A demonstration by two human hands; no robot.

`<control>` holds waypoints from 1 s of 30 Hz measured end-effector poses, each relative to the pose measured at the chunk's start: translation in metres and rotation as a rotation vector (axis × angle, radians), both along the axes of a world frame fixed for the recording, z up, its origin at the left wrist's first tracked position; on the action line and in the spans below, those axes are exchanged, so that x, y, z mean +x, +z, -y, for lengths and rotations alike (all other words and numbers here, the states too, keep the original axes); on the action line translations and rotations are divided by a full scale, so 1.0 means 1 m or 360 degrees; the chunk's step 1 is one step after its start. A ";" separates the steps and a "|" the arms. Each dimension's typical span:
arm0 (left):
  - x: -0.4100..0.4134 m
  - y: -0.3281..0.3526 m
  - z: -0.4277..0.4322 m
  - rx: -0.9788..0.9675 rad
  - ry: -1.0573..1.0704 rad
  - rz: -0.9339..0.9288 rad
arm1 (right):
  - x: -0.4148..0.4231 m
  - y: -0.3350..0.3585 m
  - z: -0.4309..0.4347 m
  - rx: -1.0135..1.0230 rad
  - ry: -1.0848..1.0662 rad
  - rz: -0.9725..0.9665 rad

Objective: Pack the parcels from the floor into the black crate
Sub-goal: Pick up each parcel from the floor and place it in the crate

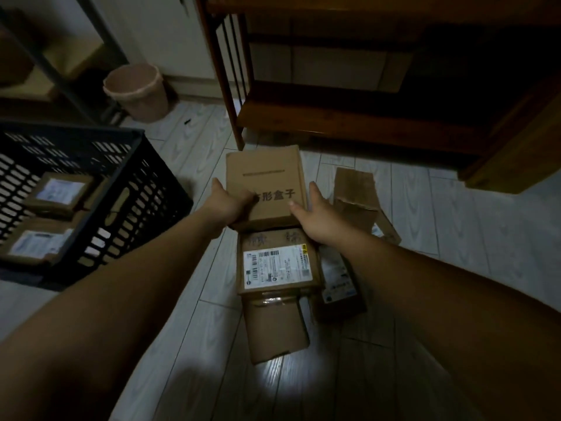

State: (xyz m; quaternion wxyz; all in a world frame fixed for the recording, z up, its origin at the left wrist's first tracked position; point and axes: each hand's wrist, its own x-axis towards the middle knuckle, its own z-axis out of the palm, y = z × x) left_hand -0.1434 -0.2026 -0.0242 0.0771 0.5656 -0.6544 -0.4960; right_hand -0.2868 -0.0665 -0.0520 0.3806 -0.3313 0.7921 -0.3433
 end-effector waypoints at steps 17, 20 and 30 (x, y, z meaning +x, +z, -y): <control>0.011 0.189 -0.005 0.0022 0.0019 -0.0206 | 0.023 0.200 0.000 -0.0098 -0.0171 -0.0040; 0.021 0.282 -0.002 -0.0003 -0.0036 -0.0141 | 0.031 0.292 -0.002 -0.0083 -0.0151 -0.0094; 0.065 0.560 -0.005 -0.0113 -0.0298 -0.0133 | 0.084 0.567 -0.026 -0.0187 -0.0317 -0.0045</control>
